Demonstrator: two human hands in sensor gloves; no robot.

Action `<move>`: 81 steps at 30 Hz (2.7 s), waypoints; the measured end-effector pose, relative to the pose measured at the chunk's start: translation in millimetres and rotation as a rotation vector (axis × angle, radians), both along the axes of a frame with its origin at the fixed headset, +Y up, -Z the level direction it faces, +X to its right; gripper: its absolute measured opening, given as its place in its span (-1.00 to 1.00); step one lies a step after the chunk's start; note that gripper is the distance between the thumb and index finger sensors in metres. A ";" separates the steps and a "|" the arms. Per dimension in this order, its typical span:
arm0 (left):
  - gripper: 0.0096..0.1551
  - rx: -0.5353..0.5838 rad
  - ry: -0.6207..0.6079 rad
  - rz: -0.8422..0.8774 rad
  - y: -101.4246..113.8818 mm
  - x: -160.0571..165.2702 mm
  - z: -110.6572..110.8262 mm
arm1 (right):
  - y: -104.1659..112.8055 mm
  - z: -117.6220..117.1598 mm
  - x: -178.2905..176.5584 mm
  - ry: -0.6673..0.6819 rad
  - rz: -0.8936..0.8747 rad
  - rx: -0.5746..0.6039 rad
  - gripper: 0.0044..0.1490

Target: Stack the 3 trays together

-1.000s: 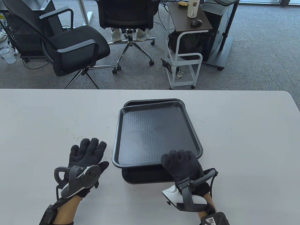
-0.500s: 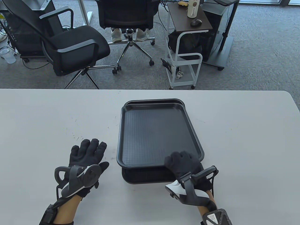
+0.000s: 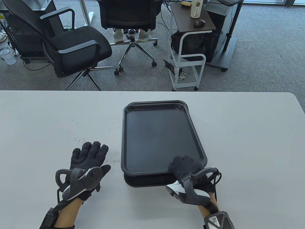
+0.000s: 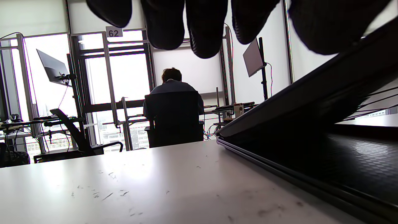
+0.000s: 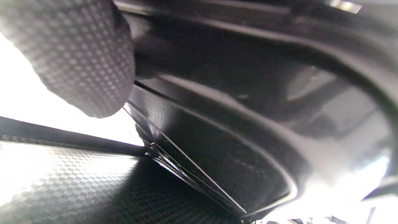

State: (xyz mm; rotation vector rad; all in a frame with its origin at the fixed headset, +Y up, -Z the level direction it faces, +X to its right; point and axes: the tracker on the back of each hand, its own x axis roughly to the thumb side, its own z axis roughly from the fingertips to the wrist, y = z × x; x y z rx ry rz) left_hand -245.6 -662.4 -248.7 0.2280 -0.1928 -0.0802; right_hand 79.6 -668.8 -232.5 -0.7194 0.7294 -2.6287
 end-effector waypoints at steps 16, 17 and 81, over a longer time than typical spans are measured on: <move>-0.08 -0.026 0.004 -0.001 -1.2 0.1 -1.1 | -32.2 -13.2 -7.5 -0.049 0.151 -0.212 -0.44; -0.08 -0.028 0.005 0.000 -1.2 0.1 -1.1 | -34.4 -14.0 -8.6 -0.051 0.161 -0.218 -0.43; -0.09 -0.026 -0.010 0.013 -5.3 -0.4 -2.3 | 21.9 -16.7 60.2 -0.254 -0.200 -0.035 -0.22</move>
